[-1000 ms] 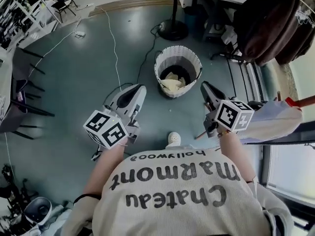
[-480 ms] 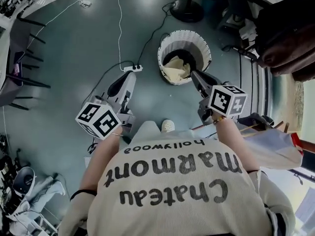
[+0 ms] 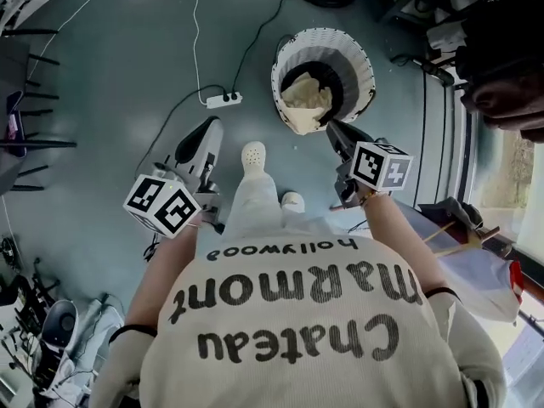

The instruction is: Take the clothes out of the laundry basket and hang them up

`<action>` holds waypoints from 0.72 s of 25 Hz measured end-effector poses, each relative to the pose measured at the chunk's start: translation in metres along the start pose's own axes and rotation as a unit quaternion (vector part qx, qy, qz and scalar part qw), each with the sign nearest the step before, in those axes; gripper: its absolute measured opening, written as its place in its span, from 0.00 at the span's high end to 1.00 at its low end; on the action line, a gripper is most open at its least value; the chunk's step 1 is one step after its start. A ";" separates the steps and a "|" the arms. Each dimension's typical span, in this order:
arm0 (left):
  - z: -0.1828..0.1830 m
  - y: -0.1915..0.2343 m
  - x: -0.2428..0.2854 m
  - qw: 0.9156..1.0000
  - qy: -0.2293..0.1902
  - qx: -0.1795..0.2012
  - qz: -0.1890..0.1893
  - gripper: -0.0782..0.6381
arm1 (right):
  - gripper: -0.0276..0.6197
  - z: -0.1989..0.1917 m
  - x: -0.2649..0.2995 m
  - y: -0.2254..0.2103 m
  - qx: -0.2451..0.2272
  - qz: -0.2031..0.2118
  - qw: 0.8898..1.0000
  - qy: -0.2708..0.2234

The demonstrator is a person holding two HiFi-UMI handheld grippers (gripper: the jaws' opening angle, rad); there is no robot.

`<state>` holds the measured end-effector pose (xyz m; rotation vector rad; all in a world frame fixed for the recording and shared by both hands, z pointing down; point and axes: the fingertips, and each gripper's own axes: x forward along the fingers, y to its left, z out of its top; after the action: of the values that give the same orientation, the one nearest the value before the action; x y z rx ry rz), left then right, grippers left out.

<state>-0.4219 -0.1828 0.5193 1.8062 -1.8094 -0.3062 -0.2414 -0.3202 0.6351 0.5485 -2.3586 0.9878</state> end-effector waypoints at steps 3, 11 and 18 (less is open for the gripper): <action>0.007 0.030 0.027 0.999 0.023 0.019 -0.015 0.88 | 0.89 -0.006 0.026 -0.016 -0.006 -0.025 1.000 0.010; 0.004 0.109 0.076 0.995 0.093 0.024 -0.013 0.88 | 0.83 -0.042 0.097 -0.069 0.090 -0.060 0.993 0.051; -0.014 0.142 0.088 0.992 0.123 0.011 0.002 0.88 | 0.62 -0.076 0.151 -0.119 0.241 -0.081 0.965 0.060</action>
<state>-0.5292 -0.2561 0.6256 1.7702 -1.6487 -0.0582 -0.2717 -0.3665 0.8346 0.8209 -1.9290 1.4787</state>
